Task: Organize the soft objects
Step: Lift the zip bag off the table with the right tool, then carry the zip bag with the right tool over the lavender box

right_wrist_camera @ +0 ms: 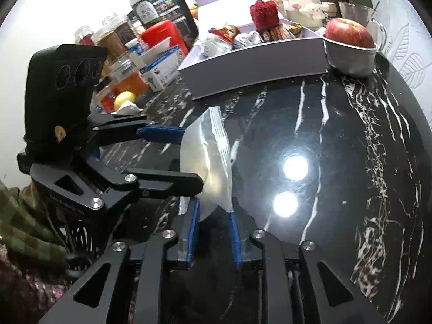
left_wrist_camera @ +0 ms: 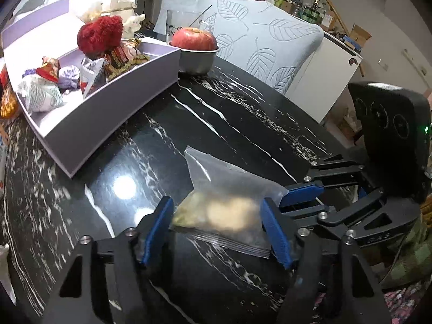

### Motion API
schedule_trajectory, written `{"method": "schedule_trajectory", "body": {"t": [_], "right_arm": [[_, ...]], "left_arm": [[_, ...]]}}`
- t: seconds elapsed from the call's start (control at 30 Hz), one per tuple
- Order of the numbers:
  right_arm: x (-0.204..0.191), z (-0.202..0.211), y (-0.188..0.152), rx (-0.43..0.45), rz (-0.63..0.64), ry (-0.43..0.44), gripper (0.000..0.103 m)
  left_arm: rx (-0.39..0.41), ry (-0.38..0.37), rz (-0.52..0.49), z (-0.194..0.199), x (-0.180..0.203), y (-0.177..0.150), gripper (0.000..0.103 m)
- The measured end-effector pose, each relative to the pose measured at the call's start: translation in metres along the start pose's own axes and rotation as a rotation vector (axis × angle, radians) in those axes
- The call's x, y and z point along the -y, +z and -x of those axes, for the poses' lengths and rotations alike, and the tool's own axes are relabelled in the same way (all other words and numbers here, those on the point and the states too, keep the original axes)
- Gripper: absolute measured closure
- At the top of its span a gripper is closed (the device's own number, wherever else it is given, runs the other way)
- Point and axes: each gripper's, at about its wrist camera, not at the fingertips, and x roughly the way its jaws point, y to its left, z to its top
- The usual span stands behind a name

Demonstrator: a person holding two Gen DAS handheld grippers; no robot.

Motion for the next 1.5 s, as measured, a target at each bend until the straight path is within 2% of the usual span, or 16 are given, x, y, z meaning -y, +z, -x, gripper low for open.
{"method": "schedule_trajectory", "body": {"t": [0.03,0.1,0.13,0.3,0.43,0.57,0.9,1.27,1.5], "right_arm": [[0.001,0.0,0.002,0.0,0.0,-0.004,0.077],[0.001,0.001,0.004,0.008,0.005,-0.025,0.073],[0.003,0.001,0.006,0.019,-0.006,-0.034,0.067],[0.009,0.001,0.009,0.047,-0.036,-0.041,0.068],[0.009,-0.001,0.012,0.047,-0.043,-0.036,0.079],[0.002,0.0,0.017,0.05,-0.008,-0.04,0.083],[-0.027,0.011,0.046,0.105,0.1,-0.027,0.084],[-0.053,0.026,0.093,0.17,0.223,-0.019,0.084],[-0.051,0.028,0.125,0.19,0.264,-0.004,0.084]], "left_arm": [[-0.001,-0.002,-0.005,-0.001,0.0,0.001,0.042],[-0.008,-0.019,-0.004,-0.003,-0.002,0.003,0.052],[-0.011,-0.029,0.003,-0.004,-0.004,0.004,0.053],[0.0,-0.04,0.042,-0.003,-0.011,0.003,0.058],[0.012,-0.006,0.034,0.002,-0.008,0.001,0.058],[0.022,0.014,0.034,0.01,-0.007,0.0,0.058],[0.136,0.105,0.04,0.054,-0.01,0.006,0.058],[0.258,0.196,0.043,0.097,-0.02,0.029,0.058],[0.307,0.236,0.044,0.11,-0.035,0.049,0.058]]}}
